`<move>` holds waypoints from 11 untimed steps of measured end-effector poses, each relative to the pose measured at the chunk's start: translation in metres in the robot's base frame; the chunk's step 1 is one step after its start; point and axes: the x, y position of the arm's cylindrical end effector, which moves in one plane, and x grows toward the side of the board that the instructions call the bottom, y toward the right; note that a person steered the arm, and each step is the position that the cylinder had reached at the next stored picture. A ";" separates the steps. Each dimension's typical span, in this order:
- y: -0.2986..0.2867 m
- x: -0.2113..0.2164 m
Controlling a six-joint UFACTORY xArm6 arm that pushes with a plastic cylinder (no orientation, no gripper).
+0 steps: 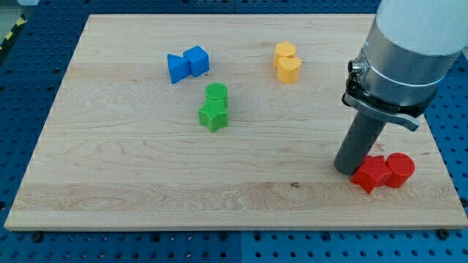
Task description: Push the red star towards up
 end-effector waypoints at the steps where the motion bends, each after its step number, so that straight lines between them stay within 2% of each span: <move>1: 0.000 0.000; 2: -0.003 0.001; 4: -0.025 0.072; 5: -0.008 0.073; 6: 0.052 0.073; 7: 0.071 0.073; 9: 0.070 0.054; 11: 0.029 0.017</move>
